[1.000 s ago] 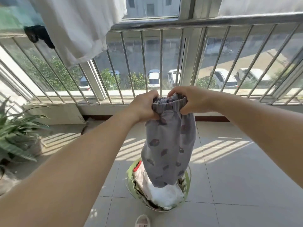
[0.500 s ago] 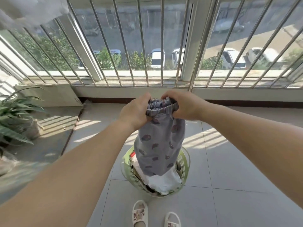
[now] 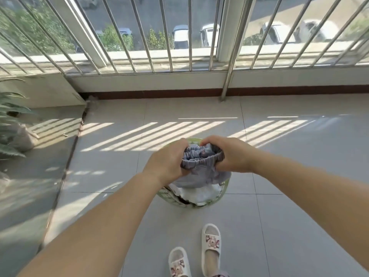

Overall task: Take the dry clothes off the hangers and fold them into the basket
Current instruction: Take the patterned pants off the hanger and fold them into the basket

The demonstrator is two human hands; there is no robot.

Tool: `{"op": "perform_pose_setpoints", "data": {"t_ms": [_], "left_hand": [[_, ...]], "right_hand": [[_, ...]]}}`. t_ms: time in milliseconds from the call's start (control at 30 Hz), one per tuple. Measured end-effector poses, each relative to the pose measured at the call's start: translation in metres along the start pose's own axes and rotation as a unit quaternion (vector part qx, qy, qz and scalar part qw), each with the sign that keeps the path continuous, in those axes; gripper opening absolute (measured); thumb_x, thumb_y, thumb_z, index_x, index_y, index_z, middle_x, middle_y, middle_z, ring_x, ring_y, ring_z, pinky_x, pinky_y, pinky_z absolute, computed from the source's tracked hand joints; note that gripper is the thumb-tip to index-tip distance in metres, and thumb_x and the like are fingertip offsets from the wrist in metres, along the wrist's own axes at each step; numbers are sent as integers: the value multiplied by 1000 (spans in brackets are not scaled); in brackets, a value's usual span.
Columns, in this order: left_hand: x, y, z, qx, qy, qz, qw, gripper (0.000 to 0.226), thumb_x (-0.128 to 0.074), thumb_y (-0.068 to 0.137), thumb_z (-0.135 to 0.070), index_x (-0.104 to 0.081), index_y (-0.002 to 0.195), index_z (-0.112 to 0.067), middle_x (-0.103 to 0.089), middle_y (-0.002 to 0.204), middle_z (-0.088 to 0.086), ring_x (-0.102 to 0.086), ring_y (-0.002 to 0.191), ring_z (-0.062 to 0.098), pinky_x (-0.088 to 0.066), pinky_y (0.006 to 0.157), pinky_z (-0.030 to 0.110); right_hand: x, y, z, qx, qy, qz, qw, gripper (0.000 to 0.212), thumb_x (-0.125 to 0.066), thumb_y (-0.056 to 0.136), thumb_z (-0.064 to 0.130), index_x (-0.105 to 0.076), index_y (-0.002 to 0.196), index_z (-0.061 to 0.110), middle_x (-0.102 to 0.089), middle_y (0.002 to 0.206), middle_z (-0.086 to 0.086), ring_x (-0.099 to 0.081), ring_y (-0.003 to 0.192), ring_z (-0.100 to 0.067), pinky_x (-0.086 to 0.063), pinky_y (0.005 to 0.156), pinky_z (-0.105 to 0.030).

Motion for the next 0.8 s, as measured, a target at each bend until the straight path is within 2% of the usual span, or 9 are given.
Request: {"op": "perform_pose_setpoints", "data": {"t_ms": [100,200,300,433,567,667,800], "left_hand": [[-39,-15,17,17,-34,71,997,43,-72,76,-30,-34,95,-21,-49,91,-3,-50,84,24,-37,65,32],[-66,-24,30,28,-69,123,990,49,-76,69,-30,-41,101,-17,-57,95,3,-55,87,26,-48,76,39],[-87,-27,38,29,-80,175,981,50,-79,67,-29,-36,90,-21,-53,88,2,-52,80,23,-45,72,35],[-95,-18,47,40,-85,197,976,54,-81,65,-29,-36,94,-20,-54,92,3,-53,84,23,-45,73,35],[-73,9,53,57,-94,152,982,57,-82,63,-27,-44,102,-13,-58,100,6,-54,89,24,-47,77,39],[-45,31,53,53,-87,92,990,53,-81,65,-23,-41,98,-15,-52,95,3,-47,84,22,-36,65,31],[1,47,47,41,-79,-8,996,49,-80,65,-22,-46,99,-13,-49,89,1,-46,81,23,-27,61,29]], "right_hand": [[-43,-3,-10,-26,15,53,998,63,-68,72,9,-45,128,28,-59,110,1,-54,96,-20,-45,80,-29],[-72,-6,-17,-42,37,92,994,61,-69,72,11,-47,126,29,-59,109,2,-55,97,-19,-47,84,-29],[-93,-5,-23,-58,52,132,988,60,-69,72,12,-47,125,29,-56,107,5,-53,98,-17,-45,85,-27],[-99,9,-30,-71,69,163,982,56,-68,73,8,-49,123,25,-57,108,1,-54,96,-17,-45,83,-27],[-75,36,-28,-63,86,115,988,54,-65,72,3,-52,121,21,-60,108,-5,-56,96,-22,-49,85,-35],[-45,58,-20,-41,62,57,996,54,-65,72,2,-53,121,19,-59,106,-4,-55,95,-22,-50,85,-37],[-2,71,0,-13,90,7,996,54,-64,70,0,-53,120,18,-61,102,-4,-57,89,-19,-50,78,-35]]}}
Point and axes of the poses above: each hand's wrist, its own y-axis towards the middle knuckle, its own x-axis out of the back of the hand, z = x × y, the point moved 3 cm from there along y, towards the middle knuckle
